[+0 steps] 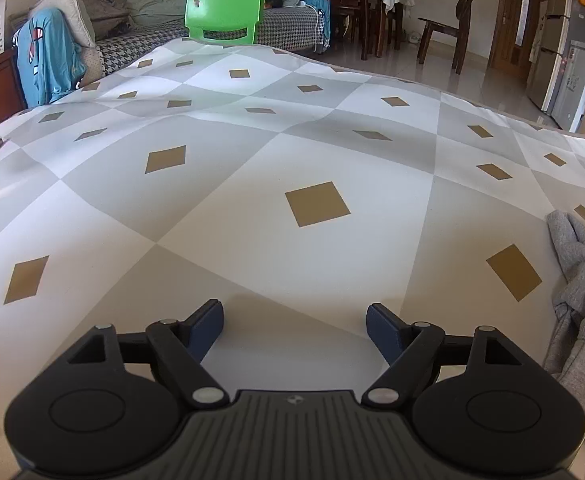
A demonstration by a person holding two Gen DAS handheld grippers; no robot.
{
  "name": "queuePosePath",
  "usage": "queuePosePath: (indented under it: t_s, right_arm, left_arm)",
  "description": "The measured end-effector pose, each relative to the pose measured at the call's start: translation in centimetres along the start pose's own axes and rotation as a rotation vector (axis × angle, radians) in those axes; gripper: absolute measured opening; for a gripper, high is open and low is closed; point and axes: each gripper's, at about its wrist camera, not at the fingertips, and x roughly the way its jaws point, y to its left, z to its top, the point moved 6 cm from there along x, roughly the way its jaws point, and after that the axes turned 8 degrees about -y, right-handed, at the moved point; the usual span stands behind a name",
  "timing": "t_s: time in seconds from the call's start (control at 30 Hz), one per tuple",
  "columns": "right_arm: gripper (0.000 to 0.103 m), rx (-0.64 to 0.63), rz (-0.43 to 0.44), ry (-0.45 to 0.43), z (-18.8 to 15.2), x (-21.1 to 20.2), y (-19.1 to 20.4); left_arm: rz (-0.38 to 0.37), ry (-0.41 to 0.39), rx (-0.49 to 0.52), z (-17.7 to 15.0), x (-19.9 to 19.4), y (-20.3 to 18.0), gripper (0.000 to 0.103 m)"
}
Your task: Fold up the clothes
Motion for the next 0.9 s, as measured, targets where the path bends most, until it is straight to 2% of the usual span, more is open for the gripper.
queuePosePath:
  t_s: [0.13, 0.27, 0.67, 0.9]
  right_arm:
    - [0.079, 0.010, -0.016, -0.058, 0.2, 0.7, -0.4]
    - [0.083, 0.022, -0.035, -0.116, 0.1, 1.1, -0.7]
    - [0.099, 0.037, -0.053, -0.100, 0.0, 1.6, -1.2]
    - [0.102, 0.038, -0.056, -0.095, -0.1, 1.6, -1.3]
  left_arm:
    - [-0.023, 0.016, 0.001, -0.4, 0.1, -0.3, 0.103]
    - [-0.014, 0.013, 0.024, -0.5, 0.2, -0.6, 0.103]
    - [0.007, 0.016, 0.045, -1.0, 0.6, -1.3, 0.103]
    - [0.015, -0.013, 0.047, -0.7, 0.0, -1.5, 0.103]
